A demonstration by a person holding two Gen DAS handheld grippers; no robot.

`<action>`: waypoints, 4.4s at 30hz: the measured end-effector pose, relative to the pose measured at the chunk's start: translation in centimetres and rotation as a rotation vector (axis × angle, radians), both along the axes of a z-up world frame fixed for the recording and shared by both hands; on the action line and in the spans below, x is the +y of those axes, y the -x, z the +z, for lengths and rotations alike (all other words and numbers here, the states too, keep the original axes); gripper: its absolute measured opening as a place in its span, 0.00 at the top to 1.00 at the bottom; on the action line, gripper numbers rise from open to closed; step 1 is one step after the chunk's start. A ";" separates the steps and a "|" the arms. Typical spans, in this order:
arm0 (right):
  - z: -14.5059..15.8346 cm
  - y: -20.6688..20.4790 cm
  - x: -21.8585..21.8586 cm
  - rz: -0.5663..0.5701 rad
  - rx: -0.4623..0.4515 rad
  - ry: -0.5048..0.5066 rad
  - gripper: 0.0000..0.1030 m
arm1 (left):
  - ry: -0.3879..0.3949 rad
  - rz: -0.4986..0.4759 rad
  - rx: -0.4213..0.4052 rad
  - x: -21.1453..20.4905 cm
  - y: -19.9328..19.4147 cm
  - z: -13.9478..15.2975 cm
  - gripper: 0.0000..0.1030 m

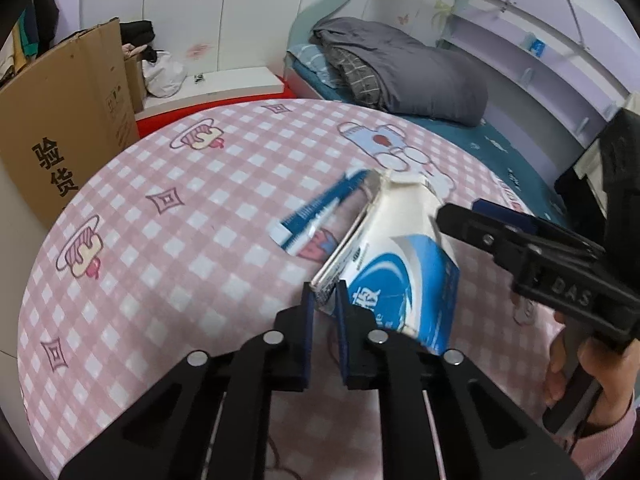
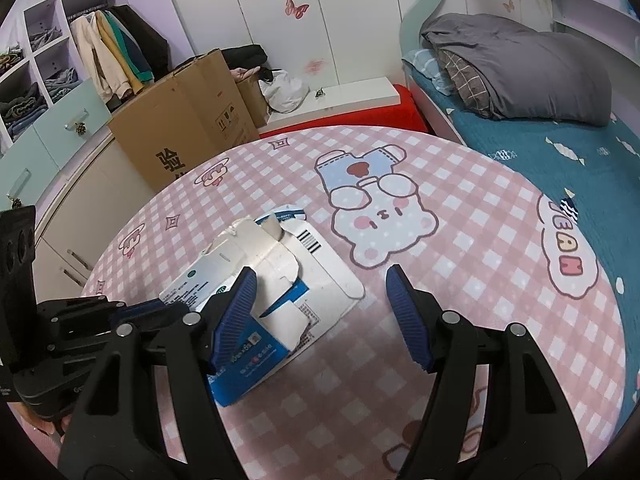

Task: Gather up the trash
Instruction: 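Grasp the torn white-and-blue medicine carton with the left tool while the right tool grasps the blue strip, then carry the medicine carton and blue strip over the bin with both tools, then open the left tool over the bin while the right tool opens to drop the strip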

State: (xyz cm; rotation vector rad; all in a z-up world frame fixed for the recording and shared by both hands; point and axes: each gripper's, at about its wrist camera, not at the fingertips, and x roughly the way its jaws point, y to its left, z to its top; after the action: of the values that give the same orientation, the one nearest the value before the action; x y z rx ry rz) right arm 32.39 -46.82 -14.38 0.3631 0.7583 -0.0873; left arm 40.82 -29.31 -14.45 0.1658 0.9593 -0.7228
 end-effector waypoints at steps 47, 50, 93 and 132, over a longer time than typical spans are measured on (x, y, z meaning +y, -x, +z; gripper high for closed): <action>-1.0 -8.6 9.7 0.123 0.112 0.148 0.88 | 0.190 0.501 -0.264 16.0 1.1 5.9 0.96; 0.1 -8.0 12.3 0.167 0.084 0.132 0.88 | 0.182 0.533 -0.275 17.5 1.7 6.2 0.96; -5.4 -7.5 54.0 0.693 0.175 0.043 0.88 | -0.016 1.078 0.025 52.9 4.0 -5.9 0.60; 4.3 2.9 47.7 0.553 -0.076 0.070 0.44 | -0.058 1.135 -0.136 50.2 11.8 3.3 0.32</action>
State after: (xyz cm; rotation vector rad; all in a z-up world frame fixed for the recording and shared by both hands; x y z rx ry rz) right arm 29.50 0.91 -10.09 0.0808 0.7550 0.4167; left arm 29.01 20.93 -11.15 -0.2733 0.7807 0.3585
